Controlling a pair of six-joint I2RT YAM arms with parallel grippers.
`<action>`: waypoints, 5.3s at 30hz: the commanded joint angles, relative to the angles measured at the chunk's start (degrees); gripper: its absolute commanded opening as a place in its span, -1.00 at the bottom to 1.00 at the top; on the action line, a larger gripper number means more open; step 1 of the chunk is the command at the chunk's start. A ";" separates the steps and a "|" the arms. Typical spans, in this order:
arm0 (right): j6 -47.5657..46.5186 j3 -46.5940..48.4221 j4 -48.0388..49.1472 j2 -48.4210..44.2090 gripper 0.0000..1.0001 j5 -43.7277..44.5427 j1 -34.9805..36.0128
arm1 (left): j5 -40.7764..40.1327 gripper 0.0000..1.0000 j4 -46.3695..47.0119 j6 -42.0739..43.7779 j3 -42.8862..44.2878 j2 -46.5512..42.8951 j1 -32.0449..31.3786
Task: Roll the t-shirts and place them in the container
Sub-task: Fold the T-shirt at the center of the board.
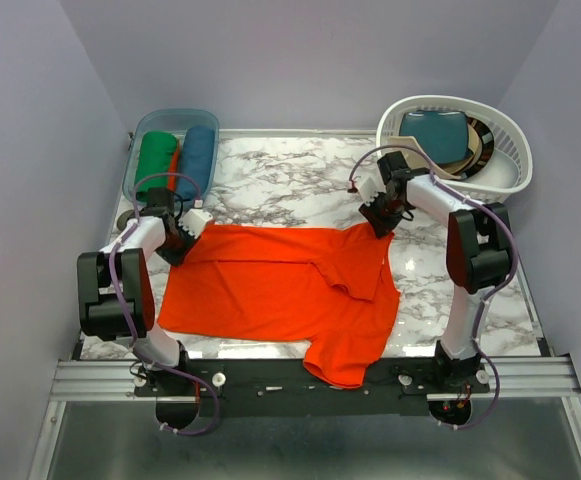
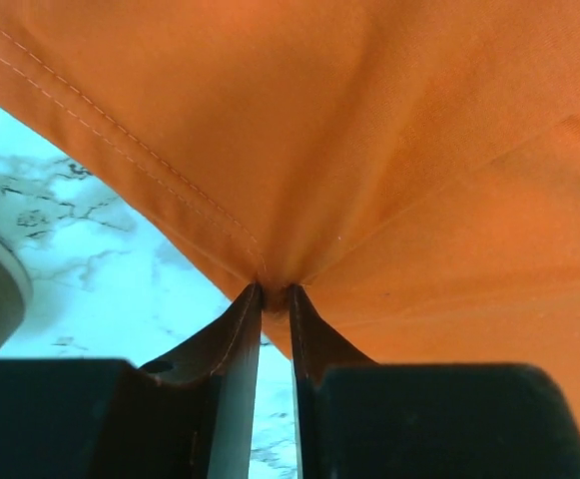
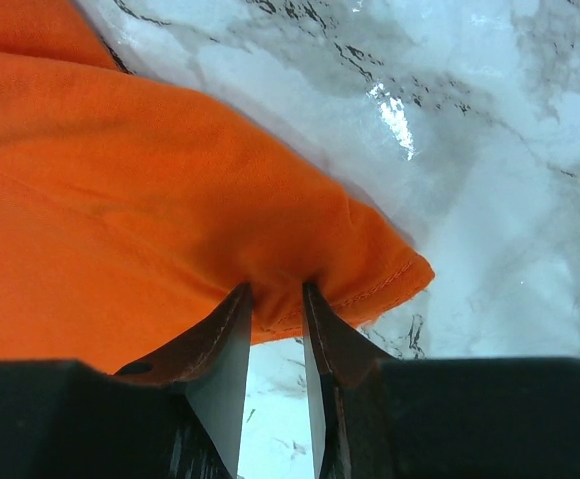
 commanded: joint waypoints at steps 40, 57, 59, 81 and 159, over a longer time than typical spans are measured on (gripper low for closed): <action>-4.93 4.69 -4.15 -2.51 -0.27 5.93 0.15 | 11.04 -0.61 -29.27 21.42 31.35 4.80 0.08; -19.05 1.53 -1.26 0.12 -0.50 7.94 4.10 | 1.82 -1.00 -1.44 9.91 13.35 11.04 -5.36; -21.62 0.30 0.06 0.56 -0.53 9.52 4.37 | -1.07 -1.00 -0.29 9.92 12.73 12.36 -5.37; -29.91 11.89 6.68 10.50 -0.59 24.92 5.16 | -1.54 -0.93 2.62 7.90 20.21 15.82 -5.36; 1.75 17.87 -6.61 10.58 -0.17 -3.92 -0.55 | 2.25 -0.39 46.12 -27.70 5.26 15.88 -50.54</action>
